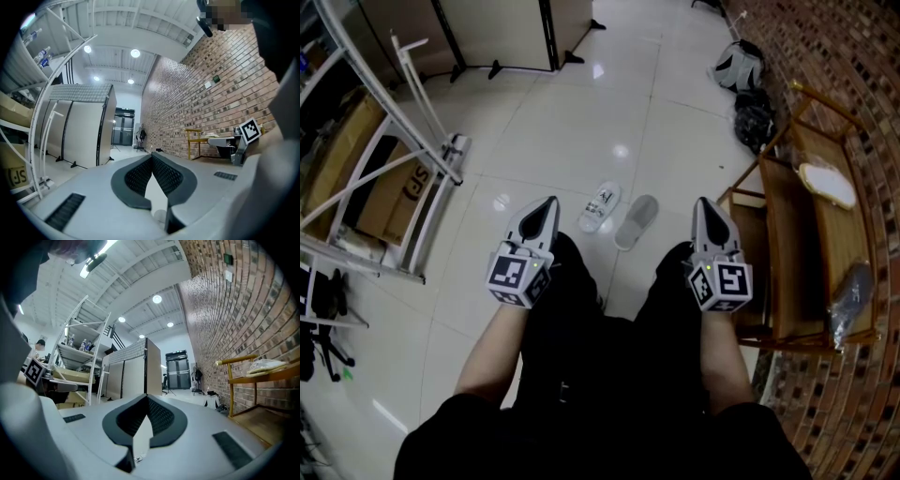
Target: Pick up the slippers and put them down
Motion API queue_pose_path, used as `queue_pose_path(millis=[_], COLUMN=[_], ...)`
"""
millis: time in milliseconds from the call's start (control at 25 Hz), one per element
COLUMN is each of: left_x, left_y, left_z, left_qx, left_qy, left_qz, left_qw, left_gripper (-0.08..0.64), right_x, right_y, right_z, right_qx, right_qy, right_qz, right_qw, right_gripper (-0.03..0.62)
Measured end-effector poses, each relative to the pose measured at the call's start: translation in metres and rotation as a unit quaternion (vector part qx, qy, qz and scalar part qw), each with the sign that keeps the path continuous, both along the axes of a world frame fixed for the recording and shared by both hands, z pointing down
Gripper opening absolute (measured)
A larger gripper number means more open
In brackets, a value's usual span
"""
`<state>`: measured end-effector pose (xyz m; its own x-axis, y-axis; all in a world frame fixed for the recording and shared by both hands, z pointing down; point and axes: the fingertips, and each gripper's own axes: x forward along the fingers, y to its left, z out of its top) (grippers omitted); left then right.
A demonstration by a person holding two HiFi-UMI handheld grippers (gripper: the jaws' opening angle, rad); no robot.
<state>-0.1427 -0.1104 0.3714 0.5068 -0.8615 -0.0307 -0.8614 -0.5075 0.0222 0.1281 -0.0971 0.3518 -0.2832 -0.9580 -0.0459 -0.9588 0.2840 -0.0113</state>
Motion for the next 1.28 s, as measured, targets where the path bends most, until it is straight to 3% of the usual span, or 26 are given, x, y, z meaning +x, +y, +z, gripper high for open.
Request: queue_pose_path(millis=[1280], left_x=[0.0037], left_y=[-0.0007], left_z=[-0.0002], left_qx=[0.012], left_qy=[-0.005], left_qz=[0.007], left_qw=[0.9999], left_gripper=[0.003], right_x=[0.0025], right_y=[0.0050], right_z=[0.0011], right_qx=[-0.003], right_qy=[0.011], right_qz=[0.004], right_qw=[1.000], right_gripper=[0.006])
